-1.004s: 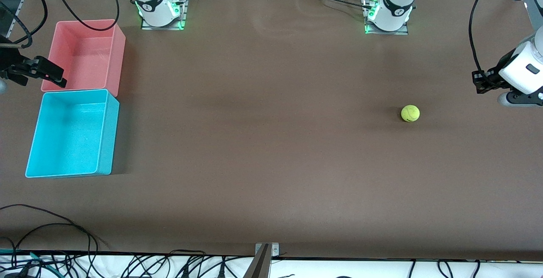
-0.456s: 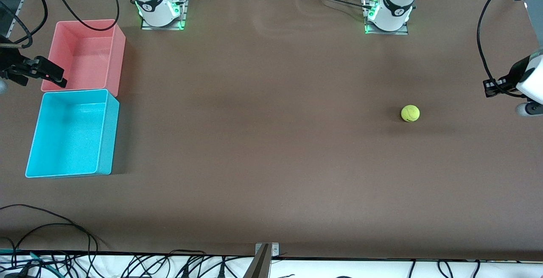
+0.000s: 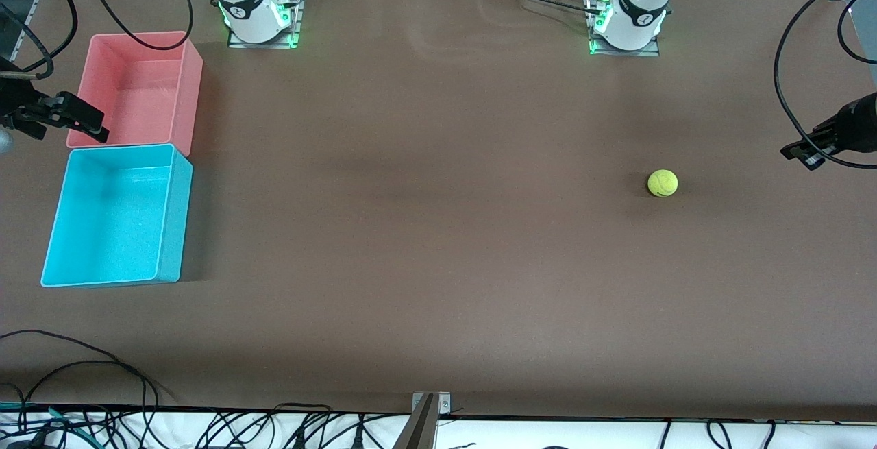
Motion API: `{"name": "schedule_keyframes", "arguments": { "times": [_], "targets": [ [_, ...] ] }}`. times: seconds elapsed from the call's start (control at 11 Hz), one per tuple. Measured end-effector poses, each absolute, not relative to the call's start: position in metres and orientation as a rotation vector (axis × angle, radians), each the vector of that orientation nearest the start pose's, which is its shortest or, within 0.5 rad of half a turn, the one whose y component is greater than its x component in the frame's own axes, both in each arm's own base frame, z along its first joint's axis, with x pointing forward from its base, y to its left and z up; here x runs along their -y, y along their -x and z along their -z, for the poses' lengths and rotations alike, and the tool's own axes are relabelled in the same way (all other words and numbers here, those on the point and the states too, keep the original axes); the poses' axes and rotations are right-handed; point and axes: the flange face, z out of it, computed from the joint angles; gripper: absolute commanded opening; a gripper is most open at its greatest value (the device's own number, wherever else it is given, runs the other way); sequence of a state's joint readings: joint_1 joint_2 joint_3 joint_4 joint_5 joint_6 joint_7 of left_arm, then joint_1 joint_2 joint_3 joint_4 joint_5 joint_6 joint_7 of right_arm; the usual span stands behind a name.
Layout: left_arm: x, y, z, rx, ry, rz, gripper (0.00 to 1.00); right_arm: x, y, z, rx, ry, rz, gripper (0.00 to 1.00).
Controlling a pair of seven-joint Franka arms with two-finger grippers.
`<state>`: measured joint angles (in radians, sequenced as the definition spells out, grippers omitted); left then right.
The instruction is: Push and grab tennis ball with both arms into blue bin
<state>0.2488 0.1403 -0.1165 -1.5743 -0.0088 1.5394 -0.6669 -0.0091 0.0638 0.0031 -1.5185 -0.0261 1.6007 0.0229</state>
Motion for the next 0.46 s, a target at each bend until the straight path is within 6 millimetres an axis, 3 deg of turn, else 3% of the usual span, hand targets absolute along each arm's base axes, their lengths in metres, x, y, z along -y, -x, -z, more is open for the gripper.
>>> {"name": "schedule_keyframes", "arguments": {
  "times": [0.18,0.46],
  "targets": [
    [-0.094,-0.58,-0.534,1.512,2.692,-0.287,0.0,0.006,-0.579,-0.614,-0.045,3.167,0.024,1.0],
    [-0.146,-0.576,-0.508,1.743,2.558,-0.267,0.0,0.006,-0.579,-0.613,-0.045,3.167,0.024,1.0]
  ]
}}
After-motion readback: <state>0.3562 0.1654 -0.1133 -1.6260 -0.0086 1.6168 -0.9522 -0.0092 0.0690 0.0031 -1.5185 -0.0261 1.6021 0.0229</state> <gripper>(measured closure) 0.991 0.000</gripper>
